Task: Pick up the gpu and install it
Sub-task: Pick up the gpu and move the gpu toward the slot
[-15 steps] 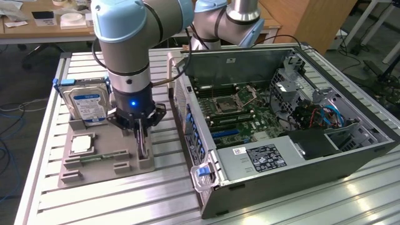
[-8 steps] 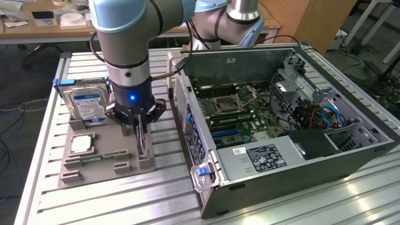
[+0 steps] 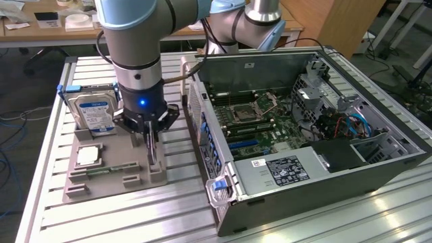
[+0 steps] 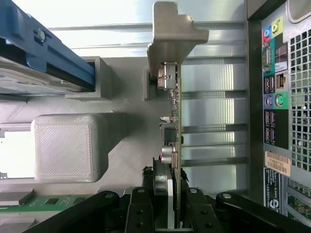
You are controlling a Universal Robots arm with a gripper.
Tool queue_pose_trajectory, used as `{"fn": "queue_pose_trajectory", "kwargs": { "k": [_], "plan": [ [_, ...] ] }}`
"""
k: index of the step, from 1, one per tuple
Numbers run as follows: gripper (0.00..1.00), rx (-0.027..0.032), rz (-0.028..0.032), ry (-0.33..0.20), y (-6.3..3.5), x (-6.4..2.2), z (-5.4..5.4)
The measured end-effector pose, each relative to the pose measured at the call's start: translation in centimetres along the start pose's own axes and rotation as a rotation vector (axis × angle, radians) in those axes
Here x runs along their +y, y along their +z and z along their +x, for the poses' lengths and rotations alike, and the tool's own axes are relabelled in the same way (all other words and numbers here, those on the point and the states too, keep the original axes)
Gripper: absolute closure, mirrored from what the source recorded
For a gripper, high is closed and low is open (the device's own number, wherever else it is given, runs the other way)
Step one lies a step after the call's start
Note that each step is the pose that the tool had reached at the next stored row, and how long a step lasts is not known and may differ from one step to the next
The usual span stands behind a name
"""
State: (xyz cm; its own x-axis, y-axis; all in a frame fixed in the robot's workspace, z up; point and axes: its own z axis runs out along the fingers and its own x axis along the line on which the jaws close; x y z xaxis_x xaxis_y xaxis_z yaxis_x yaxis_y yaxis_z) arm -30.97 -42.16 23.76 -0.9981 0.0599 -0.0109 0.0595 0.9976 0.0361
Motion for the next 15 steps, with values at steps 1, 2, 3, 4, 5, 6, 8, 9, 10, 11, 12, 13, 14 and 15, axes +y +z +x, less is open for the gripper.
{"fn": "queue_pose_trajectory", "kwargs": {
  "k": [1,2,3,4,5,6,8,9,10,11,12,13,14,15],
  "plan": [
    [0.72,0.0000,-0.0009,0.000,-0.16,0.00,0.0],
    [0.72,0.0001,-0.0015,0.000,-0.32,0.01,0.0],
    [0.72,0.0001,-0.0023,0.000,-0.46,0.02,0.0],
    [0.72,0.0000,-0.0029,0.000,-0.58,0.02,0.0],
    [0.72,0.0001,-0.0036,0.000,-0.70,0.03,0.0],
    [0.72,0.0002,-0.0044,0.000,-0.80,0.03,0.0],
    [0.72,0.0003,-0.0064,0.000,-0.98,0.03,0.0],
    [0.72,0.0003,-0.0076,0.000,-1.08,0.04,0.0],
    [0.72,0.0004,-0.0087,0.000,-1.17,0.04,0.0],
    [0.72,0.0006,-0.0098,0.000,-1.27,0.04,0.0],
    [0.72,0.0006,-0.0108,0.000,-1.36,0.04,0.0],
    [0.72,0.0006,-0.0117,0.000,-1.45,0.05,0.0],
    [0.72,0.0006,-0.0125,0.000,-1.53,0.05,0.0],
    [0.72,0.0007,-0.0133,0.000,-1.63,0.05,0.0]
  ]
}}
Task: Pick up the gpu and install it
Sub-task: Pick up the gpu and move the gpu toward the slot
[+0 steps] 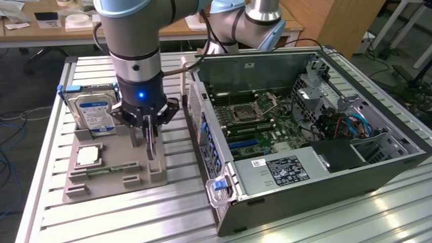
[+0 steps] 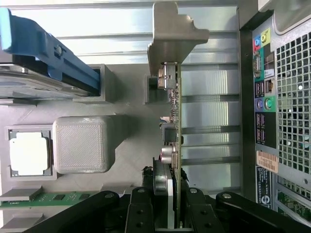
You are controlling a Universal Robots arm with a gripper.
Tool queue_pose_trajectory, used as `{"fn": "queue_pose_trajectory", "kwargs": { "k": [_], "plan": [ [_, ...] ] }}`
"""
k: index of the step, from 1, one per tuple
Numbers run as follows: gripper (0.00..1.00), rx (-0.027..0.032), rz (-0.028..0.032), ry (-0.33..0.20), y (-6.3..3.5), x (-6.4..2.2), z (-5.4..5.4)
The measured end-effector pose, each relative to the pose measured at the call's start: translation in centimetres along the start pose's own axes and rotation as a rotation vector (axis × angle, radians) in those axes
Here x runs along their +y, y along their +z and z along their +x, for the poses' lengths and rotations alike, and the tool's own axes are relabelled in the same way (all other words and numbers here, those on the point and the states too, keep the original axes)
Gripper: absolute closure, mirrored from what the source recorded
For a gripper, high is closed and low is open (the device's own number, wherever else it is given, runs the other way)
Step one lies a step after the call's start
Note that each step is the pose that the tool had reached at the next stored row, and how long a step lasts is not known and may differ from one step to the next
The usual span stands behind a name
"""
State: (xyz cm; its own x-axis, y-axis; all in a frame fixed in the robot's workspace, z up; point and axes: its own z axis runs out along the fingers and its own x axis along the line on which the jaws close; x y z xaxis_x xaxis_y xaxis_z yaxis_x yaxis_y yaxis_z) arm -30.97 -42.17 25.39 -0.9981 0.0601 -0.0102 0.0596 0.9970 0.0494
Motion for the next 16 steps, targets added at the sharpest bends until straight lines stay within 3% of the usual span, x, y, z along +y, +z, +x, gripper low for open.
{"fn": "queue_pose_trajectory", "kwargs": {
  "k": [16],
  "plan": [
    [0.72,0.0006,-0.0113,0.000,-1.37,0.06,0.0]
  ]
}}
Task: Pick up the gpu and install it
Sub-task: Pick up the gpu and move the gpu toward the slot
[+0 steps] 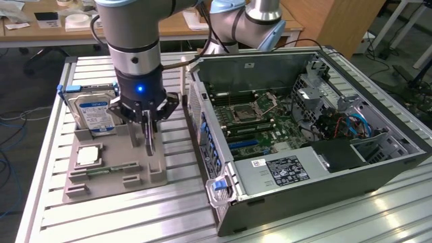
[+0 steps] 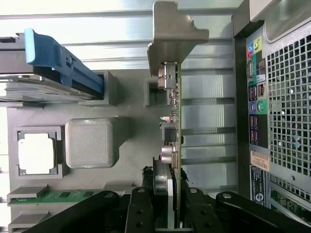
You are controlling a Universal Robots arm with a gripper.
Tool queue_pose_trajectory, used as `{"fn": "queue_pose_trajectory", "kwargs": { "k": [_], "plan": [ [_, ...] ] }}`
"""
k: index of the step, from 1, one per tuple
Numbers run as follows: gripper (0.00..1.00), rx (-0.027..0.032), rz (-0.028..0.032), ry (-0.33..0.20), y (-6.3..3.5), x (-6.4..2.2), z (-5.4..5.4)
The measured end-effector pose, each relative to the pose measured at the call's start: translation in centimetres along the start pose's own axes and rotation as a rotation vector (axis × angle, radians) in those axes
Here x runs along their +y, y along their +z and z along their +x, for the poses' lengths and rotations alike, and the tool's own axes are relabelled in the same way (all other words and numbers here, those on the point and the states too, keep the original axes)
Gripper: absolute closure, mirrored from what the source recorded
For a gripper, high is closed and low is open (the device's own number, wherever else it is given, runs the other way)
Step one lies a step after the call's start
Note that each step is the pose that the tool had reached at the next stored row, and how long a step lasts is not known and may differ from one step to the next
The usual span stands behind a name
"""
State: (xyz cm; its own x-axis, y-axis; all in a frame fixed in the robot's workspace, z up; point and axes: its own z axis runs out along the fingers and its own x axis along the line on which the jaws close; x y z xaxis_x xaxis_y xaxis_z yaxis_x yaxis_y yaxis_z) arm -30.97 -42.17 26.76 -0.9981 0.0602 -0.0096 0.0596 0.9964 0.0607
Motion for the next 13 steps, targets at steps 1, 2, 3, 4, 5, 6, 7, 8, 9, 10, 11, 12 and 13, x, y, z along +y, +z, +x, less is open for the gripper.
{"fn": "queue_pose_trajectory", "kwargs": {
  "k": [1,2,3,4,5,6,7,8,9,10,11,12,13],
  "plan": [
    [0.72,0.0001,-0.0005,0.000,-0.11,0.01,0.0],
    [0.72,0.0001,-0.0011,0.000,-0.22,0.01,0.0],
    [0.72,0.0001,-0.0017,0.000,-0.35,0.02,0.0],
    [0.72,0.0001,-0.0026,0.000,-0.48,0.03,0.0],
    [0.72,0.0002,-0.0035,0.000,-0.63,0.04,0.0],
    [0.72,0.0003,-0.0043,0.000,-0.79,0.05,0.0],
    [0.72,0.0003,-0.0048,0.000,-0.96,0.06,0.0],
    [0.72,0.0004,-0.0055,0.000,-1.14,0.07,0.0],
    [0.72,0.0004,-0.0063,0.000,-1.34,0.08,0.0],
    [0.72,0.0005,-0.0073,0.000,-1.55,0.09,0.0],
    [0.72,0.0005,-0.0081,0.000,-1.74,0.11,0.0],
    [0.72,0.0006,-0.0090,0.000,-1.95,0.12,0.0],
    [0.72,0.0006,-0.0097,0.000,-2.13,0.13,0.0]
  ]
}}
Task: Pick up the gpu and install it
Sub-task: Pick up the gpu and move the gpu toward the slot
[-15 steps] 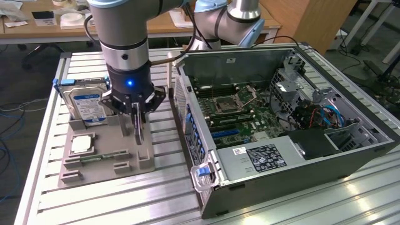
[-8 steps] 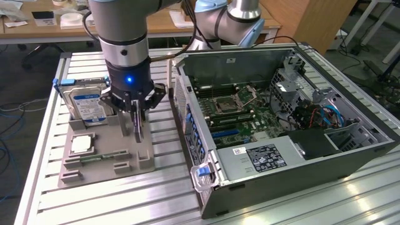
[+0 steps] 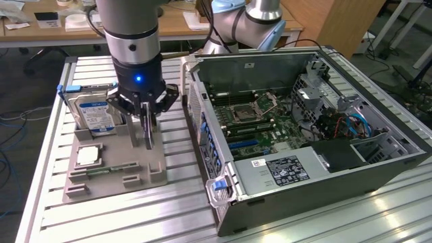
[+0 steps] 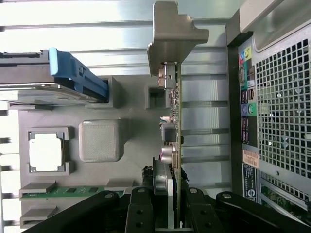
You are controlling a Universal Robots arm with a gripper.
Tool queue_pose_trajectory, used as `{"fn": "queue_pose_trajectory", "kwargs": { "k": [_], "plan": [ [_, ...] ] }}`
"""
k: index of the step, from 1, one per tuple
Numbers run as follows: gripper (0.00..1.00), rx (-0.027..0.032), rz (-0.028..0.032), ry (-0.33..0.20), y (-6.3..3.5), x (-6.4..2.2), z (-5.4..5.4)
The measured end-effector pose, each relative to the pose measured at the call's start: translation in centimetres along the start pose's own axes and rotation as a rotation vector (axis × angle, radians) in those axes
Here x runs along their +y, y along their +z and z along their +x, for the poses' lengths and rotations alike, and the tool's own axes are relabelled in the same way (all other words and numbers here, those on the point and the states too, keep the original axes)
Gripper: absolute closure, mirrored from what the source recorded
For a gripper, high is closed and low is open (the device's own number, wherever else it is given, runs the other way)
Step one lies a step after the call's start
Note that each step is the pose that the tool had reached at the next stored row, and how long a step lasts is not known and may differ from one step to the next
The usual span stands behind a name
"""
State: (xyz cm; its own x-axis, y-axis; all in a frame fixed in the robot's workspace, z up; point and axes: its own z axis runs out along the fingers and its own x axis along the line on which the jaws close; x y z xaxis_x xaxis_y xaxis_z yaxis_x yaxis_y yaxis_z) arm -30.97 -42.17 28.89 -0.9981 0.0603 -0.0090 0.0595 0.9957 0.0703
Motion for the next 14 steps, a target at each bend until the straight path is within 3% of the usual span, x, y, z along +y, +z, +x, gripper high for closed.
{"fn": "queue_pose_trajectory", "kwargs": {
  "k": [2,4,8,9,14],
  "plan": [
    [0.72,0.0006,-0.0022,0.000,-0.25,0.01,-0.02],
    [0.72,0.0047,-0.0106,0.000,-0.47,0.03,-0.05],
    [0.72,0.0250,-0.0313,0.002,-0.80,0.06,-0.18],
    [0.72,0.0272,-0.0345,0.002,-0.81,0.07,-0.21],
    [0.72,0.0279,-0.0359,0.002,-0.83,0.07,-0.21]
  ]
}}
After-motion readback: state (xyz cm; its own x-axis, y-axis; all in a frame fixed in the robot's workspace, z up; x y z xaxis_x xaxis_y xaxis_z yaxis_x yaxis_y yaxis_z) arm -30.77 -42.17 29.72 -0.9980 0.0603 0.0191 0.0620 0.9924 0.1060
